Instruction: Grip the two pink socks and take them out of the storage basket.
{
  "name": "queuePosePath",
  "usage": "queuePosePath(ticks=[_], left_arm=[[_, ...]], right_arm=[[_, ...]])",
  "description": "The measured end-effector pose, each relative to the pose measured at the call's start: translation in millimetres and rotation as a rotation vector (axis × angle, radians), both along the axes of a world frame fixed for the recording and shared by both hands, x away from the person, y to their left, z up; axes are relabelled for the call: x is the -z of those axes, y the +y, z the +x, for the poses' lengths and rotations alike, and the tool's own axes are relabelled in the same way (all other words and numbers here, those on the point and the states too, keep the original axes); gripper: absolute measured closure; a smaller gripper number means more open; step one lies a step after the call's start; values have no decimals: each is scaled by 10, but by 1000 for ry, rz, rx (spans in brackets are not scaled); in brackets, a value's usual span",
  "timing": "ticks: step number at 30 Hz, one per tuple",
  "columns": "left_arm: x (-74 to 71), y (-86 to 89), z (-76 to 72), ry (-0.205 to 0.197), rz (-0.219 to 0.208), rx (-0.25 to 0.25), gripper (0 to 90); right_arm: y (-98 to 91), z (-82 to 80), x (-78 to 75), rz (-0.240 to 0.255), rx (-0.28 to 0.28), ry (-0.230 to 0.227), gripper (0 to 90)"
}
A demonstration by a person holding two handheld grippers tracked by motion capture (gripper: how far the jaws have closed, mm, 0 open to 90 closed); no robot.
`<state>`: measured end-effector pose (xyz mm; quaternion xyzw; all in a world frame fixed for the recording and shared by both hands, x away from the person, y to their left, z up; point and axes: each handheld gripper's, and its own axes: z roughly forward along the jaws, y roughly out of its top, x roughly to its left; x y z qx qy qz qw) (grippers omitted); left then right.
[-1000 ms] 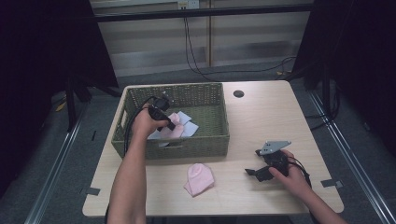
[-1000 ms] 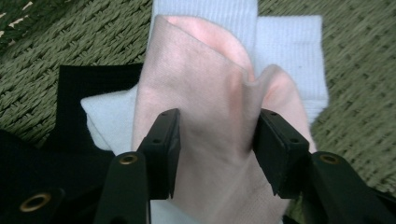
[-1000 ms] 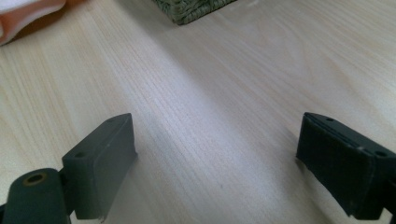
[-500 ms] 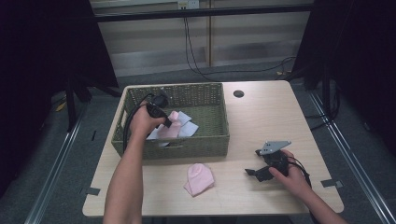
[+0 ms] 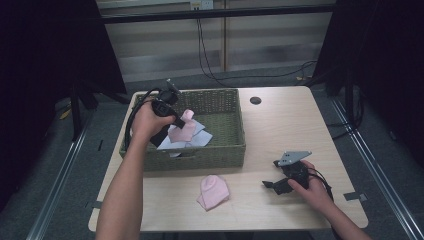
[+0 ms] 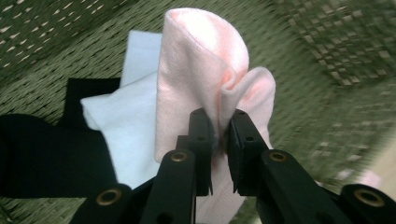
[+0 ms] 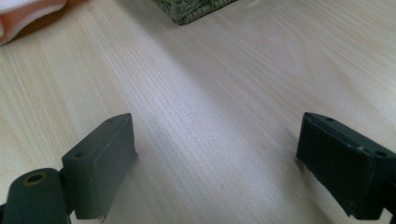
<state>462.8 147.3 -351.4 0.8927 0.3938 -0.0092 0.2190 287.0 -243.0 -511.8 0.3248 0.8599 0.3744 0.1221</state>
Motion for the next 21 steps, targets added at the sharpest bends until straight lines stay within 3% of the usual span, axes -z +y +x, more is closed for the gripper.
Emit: queuePosePath(ticks=[11,21], left_arm=[[-195,-24,-178,26,-51,39,807],[-276,-58,-348,25,-54,91,806]], right_arm=[[0,0,0,0,0,0,107],[0,0,0,0,0,0,107]])
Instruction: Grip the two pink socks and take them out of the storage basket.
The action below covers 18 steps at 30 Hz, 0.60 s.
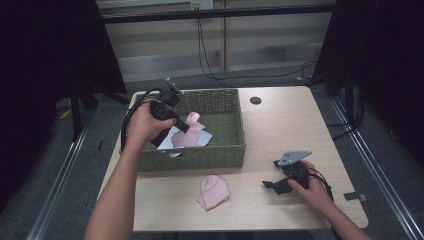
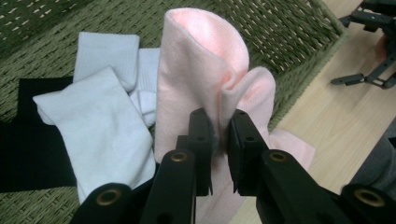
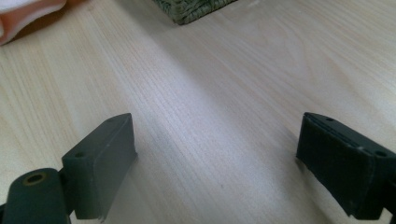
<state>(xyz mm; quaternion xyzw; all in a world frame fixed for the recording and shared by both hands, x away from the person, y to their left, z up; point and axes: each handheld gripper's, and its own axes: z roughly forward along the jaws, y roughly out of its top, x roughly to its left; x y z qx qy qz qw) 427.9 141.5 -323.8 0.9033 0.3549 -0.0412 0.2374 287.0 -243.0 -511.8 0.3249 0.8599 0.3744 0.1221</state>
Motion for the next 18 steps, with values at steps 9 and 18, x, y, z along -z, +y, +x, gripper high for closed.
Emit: queuePosePath(ticks=[9,18], left_arm=[[-24,-45,-119,3,-7,26,805],[-3,-89,-243,5,-6,62,804]], right_arm=[[1,-2,-1,0,1,3,107],[1,-2,-1,0,2,3,107]])
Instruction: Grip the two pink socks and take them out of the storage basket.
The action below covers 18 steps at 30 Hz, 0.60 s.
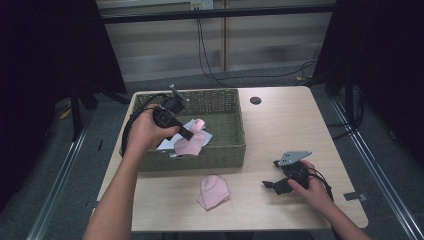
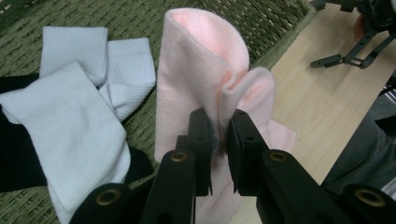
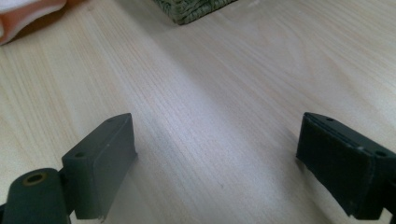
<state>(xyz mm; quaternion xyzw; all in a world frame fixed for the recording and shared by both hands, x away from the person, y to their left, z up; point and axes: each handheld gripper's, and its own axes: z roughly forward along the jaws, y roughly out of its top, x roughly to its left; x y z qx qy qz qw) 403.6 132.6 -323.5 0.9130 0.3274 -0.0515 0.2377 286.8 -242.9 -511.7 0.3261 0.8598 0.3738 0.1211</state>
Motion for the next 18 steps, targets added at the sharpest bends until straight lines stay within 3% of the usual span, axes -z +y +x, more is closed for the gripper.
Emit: queuePosePath(ticks=[18], left_arm=[[-7,-10,-251,-3,-22,54,800]], right_arm=[[-1,1,0,-2,-2,-1,107]])
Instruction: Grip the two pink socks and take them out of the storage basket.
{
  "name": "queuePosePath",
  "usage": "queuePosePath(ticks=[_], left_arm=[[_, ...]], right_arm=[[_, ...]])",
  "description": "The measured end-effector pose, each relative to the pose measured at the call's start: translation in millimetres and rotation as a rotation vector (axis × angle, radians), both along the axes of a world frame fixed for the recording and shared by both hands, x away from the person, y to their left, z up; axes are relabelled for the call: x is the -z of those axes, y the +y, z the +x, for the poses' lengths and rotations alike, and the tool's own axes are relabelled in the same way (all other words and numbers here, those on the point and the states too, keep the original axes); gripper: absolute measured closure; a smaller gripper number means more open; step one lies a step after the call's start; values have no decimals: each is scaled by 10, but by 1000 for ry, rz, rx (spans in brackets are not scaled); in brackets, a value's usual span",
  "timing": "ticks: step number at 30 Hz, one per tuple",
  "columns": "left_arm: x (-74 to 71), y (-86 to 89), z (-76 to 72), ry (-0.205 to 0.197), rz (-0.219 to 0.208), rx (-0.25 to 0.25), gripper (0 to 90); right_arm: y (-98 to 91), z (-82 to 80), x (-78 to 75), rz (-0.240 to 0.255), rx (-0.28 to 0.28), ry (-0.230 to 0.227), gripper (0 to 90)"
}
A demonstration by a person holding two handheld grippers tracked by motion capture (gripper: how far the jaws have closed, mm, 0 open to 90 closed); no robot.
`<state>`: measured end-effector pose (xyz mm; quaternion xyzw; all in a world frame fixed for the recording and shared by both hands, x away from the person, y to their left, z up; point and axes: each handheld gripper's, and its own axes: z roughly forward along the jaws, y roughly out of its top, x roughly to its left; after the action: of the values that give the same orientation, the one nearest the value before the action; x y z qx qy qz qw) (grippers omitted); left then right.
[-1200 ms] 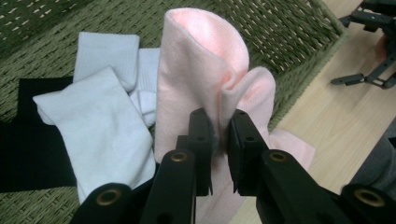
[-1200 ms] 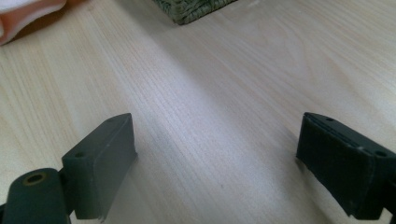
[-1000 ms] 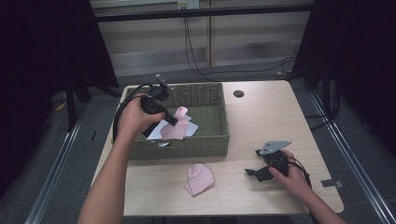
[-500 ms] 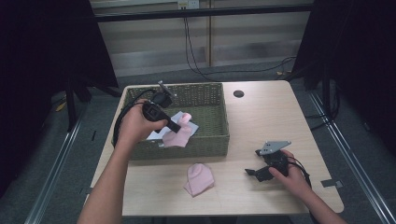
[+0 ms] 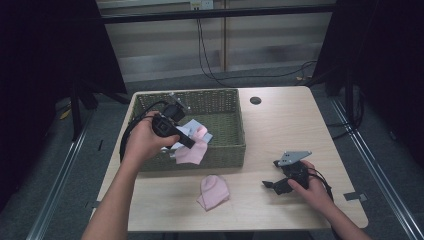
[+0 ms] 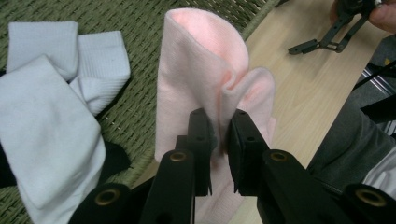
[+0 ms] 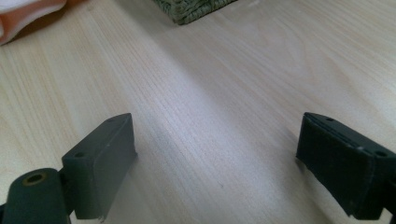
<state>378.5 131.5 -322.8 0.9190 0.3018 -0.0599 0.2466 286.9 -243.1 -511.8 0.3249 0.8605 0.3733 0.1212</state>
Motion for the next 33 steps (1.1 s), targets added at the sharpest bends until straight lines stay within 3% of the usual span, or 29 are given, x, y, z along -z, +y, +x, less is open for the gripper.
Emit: queuePosePath(ticks=[17,19,20,22,33], left_arm=[[186,-148,-286,10,-44,72,777],[234,-160,-303,14,-38,80,726],[266,-164,-311,22,-39,87,632],[314,-168,-331,14,-45,68,564],[536,-33,-426,-57,-28,40,449]], right_arm=[[0,0,0,0,0,0,107],[0,0,0,0,0,0,107],[0,0,0,0,0,0,107],[0,0,0,0,0,0,107],[0,0,0,0,1,0,107]])
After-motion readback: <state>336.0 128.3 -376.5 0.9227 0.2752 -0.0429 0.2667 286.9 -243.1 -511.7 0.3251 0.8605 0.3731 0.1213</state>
